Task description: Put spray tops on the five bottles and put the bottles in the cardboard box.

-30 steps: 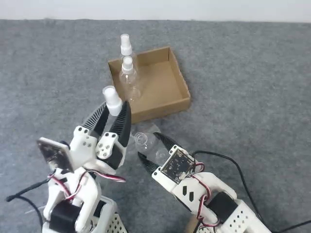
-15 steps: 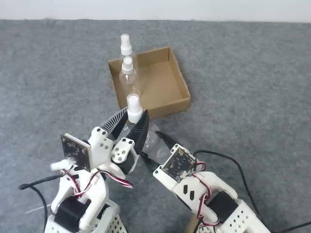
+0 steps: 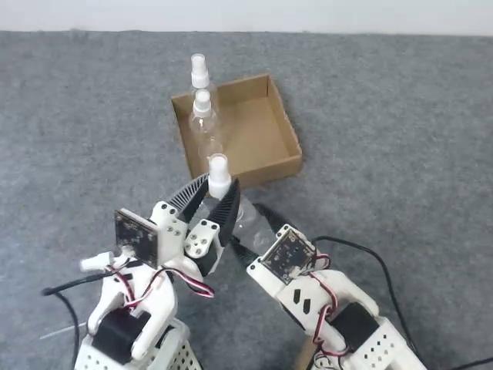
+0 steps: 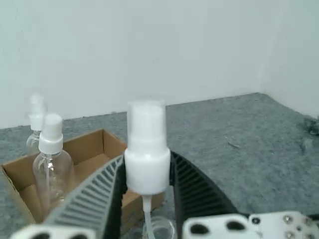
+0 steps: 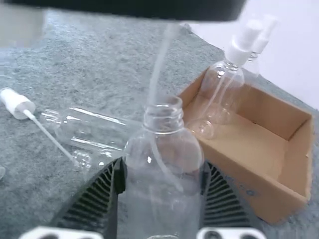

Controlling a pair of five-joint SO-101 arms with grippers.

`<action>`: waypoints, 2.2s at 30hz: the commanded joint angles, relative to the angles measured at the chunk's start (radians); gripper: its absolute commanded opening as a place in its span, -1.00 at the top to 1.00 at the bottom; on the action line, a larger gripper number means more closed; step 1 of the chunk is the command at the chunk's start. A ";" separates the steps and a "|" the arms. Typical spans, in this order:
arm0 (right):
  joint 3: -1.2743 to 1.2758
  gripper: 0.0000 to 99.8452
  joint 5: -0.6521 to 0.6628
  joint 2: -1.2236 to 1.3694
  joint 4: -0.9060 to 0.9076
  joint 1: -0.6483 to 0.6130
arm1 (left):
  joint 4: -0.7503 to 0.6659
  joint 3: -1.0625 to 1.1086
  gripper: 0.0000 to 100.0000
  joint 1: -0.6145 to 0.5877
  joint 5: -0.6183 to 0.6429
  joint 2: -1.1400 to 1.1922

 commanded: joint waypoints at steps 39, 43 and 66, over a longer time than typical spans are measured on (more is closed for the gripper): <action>0.018 0.81 0.011 -0.018 -0.056 0.073 | 0.032 0.035 0.90 0.005 -0.011 -0.014; 0.018 0.81 0.011 -0.018 -0.056 0.073 | 0.054 0.030 0.78 0.002 -0.008 -0.017; 0.020 0.81 0.011 -0.018 -0.056 0.068 | 0.118 -0.117 0.65 -0.110 -0.005 -0.017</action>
